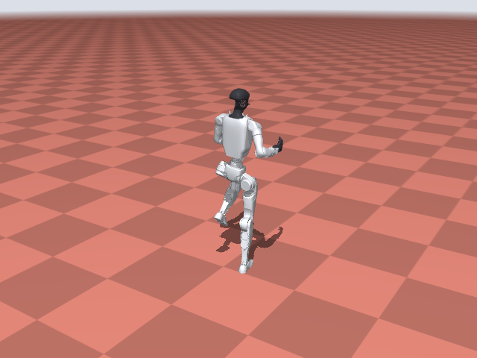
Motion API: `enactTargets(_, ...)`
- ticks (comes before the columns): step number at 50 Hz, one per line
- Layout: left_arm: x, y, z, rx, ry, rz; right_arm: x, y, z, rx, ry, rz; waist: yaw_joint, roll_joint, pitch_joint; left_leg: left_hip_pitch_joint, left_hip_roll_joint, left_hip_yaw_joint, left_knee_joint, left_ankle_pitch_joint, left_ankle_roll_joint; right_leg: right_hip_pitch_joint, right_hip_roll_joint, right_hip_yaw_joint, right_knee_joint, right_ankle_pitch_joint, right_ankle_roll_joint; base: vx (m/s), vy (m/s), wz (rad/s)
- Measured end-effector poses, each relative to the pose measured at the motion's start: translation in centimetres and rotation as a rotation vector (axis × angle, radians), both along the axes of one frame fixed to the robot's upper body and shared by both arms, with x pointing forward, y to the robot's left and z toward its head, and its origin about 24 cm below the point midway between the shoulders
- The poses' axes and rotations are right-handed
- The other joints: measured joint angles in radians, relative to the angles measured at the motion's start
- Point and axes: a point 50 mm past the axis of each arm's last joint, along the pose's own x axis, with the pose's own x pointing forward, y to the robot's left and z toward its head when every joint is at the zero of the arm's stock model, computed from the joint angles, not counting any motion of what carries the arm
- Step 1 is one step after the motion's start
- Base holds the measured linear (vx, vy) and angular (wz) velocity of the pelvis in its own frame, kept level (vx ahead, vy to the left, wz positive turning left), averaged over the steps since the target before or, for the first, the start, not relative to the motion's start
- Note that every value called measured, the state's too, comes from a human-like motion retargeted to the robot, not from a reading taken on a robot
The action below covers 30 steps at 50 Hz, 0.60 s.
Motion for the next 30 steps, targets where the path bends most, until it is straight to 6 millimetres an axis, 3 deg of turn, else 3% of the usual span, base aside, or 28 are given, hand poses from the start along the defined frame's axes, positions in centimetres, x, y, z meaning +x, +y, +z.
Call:
enactTargets(2, -0.4, 2.5, -3.8, -0.011, 0.183, 0.089, 4.1, 0.8, 2.0, 0.012, -0.154, -0.061, 0.064, 0.034, 0.084, -0.193, 0.048, -0.037, 0.281, -0.043, -0.08, -0.047, 0.037, 0.044, 0.078, -0.19, -0.096, -0.37, 0.0, -1.35)
enactTargets(3, -1.4, 4.2, -6.1, -0.025, 0.297, 0.143, 6.1, 1.6, 4.5, 0.028, -0.279, -0.06, 0.09, 0.055, 0.133, -0.247, 0.077, -0.058, 0.365, -0.06, -0.119, -0.099, 0.07, 0.089, 0.179, -0.26, -0.147, -0.37, 0.01, -1.73)
enactTargets(5, -4.6, 7.1, -10.3, -0.023, 0.533, 0.234, 8.3, 3.6, 10.8, 0.083, -0.553, -0.006, 0.12, 0.068, 0.18, -0.318, 0.135, -0.074, 0.429, -0.068, -0.133, -0.245, 0.126, 0.148, 0.416, -0.334, -0.194, -0.27, 0.01, -1.34)
enactTargets(7, -7.7, 8.3, -12.7, 0.067, 0.721, 0.254, 7.6, 4.8, 15.0, 0.187, -0.746, 0.026, 0.112, 0.055, 0.118, -0.35, 0.132, -0.074, 0.35, -0.016, -0.079, -0.292, 0.112, 0.133, 0.381, -0.283, -0.176, -0.02, 0.04, 0.35)
enactTargets(8, -8.7, 8.3, -13.2, 0.139, 0.789, 0.241, 6.5, 4.8, 15.9, 0.242, -0.803, 0.015, 0.115, 0.045, 0.07, -0.34, 0.102, -0.073, 0.269, 0.027, -0.056, -0.275, 0.087, 0.112, 0.285, -0.22, -0.155, 0.1, 0.09, 1.0)
enactTargets(11, -10.1, 7.9, -14.3, 0.319, 0.915, 0.153, 3.5, 4.3, 16.3, 0.316, -0.872, -0.01, 0.156, -0.004, -0.011, -0.128, 0.009, -0.057, -0.138, 0.174, -0.045, -0.189, 0.015, 0.083, 0.016, 0.081, -0.05, 0.1, 0.13, 0.55)
enactTargets(13, -11.0, 7.9, -15.2, 0.34, 0.975, 0.113, 2.7, 4.7, 15.8, 0.292, -0.855, 0.039, 0.159, -0.003, -0.015, 0.133, 0.035, -0.017, -0.507, 0.263, -0.046, -0.135, 0.004, 0.023, -0.076, 0.248, 0.003, 0.02, 0.1, -0.56)
enactTargets(14, -11.4, 7.8, -15.7, 0.313, 1.0, 0.109, 2.6, 4.9, 15.2, 0.262, -0.82, 0.065, 0.155, 0.024, -0.003, 0.293, 0.07, 0.013, -0.724, 0.315, -0.057, -0.116, 0.022, -0.046, -0.058, 0.258, -0.01, -0.03, 0.1, -1.1)
enactTargets(15, -11.8, 7.6, -16.2, 0.274, 1.022, 0.109, 2.6, 5.2, 14.3, 0.228, -0.777, 0.089, 0.149, 0.061, 0.014, 0.463, 0.108, 0.044, -0.952, 0.371, -0.074, -0.099, 0.048, -0.128, -0.016, 0.239, -0.038, -0.09, 0.12, -1.19)
enactTargets(17, -11.5, 6.3, -17.0, 0.25, 1.029, 0.067, 2.4, 4.5, 11.1, 0.151, -0.635, 0.049, 0.13, 0.176, 0.043, 0.774, 0.186, 0.095, -1.413, 0.488, -0.182, -0.224, 0.137, -0.265, 0.427, 0.023, -0.121, -0.21, 0.14, -0.89)
enactTargets(18, -10.7, 5.4, -17.4, 0.28, 0.997, 0.04, 2.6, 4.1, 9.1, 0.116, -0.549, 0.014, 0.12, 0.201, -0.004, 0.806, 0.203, 0.117, -1.554, 0.461, -0.212, -0.424, 0.158, -0.291, 0.753, -0.089, -0.142, -0.33, 0.13, -0.42)
enactTargets(19, -9.4, 4.7, -17.3, 0.298, 0.944, 0.03, 2.9, 3.8, 7.1, 0.081, -0.463, -0.026, 0.103, 0.213, -0.027, 0.831, 0.207, 0.124, -1.651, 0.363, -0.228, -0.598, 0.169, -0.306, 1.034, -0.171, -0.137, -0.37, 0.12, -0.15)
enactTargets(20, -7.9, 4.0, -16.8, 0.308, 0.879, 0.029, 3.0, 3.6, 5.1, 0.043, -0.378, -0.067, 0.082, 0.219, -0.038, 0.851, 0.204, 0.124, -1.727, 0.229, -0.239, -0.759, 0.175, -0.314, 1.294, -0.238, -0.119, -0.37, 0.11, 0.4)
enactTargets(22, -3.8, 2.4, -14.7, 0.264, 0.688, 0.056, 2.9, 2.9, 1.6, -0.018, -0.245, -0.178, 0.005, 0.213, 0.022, 0.875, 0.183, 0.065, -1.777, 0.022, -0.22, -0.957, 0.137, -0.325, 1.685, -0.329, -0.068, -0.4, 0.09, 1.21)
enactTargets(23, -1.4, 1.3, -12.5, 0.222, 0.562, 0.075, 2.7, 2.5, 0.3, -0.01, -0.194, -0.238, -0.035, 0.195, 0.069, 0.844, 0.168, 0.018, -1.721, -0.055, -0.17, -1.034, 0.109, -0.312, 1.834, -0.354, -0.036, -0.44, 0.05, 1.76)
enactTargets(25, 2.6, -1.6, -6.3, 0.156, 0.277, 0.085, 1.4, 1.4, -0.9, 0.075, -0.13, -0.332, -0.094, 0.178, 0.114, 0.628, 0.159, -0.097, -1.414, -0.184, -0.064, -1.196, 0.076, -0.283, 2.039, -0.389, 0.005, -0.39, 0.01, 1.7)
enactTargets(28, 3.2, -3.6, 2.8, 0.129, -0.105, 0.091, -1.5, -0.3, 0.4, 0.055, -0.131, -0.262, -0.074, 0.199, 0.031, 0.458, 0.176, -0.103, -1.338, -0.14, -0.084, -1.357, 0.105, -0.257, 2.079, -0.357, -0.018, -0.09, -0.03, 0.01)
enactTargets(30, 2.3, -2.8, 5.2, 0.095, -0.223, 0.15, -2.8, -0.8, 2.0, -0.024, -0.135, -0.142, -0.08, 0.227, -0.073, 0.504, 0.176, -0.048, -1.525, -0.001, -0.096, -1.326, 0.107, -0.255, 1.964, -0.284, -0.049, 0.17, -0.07, -0.61)
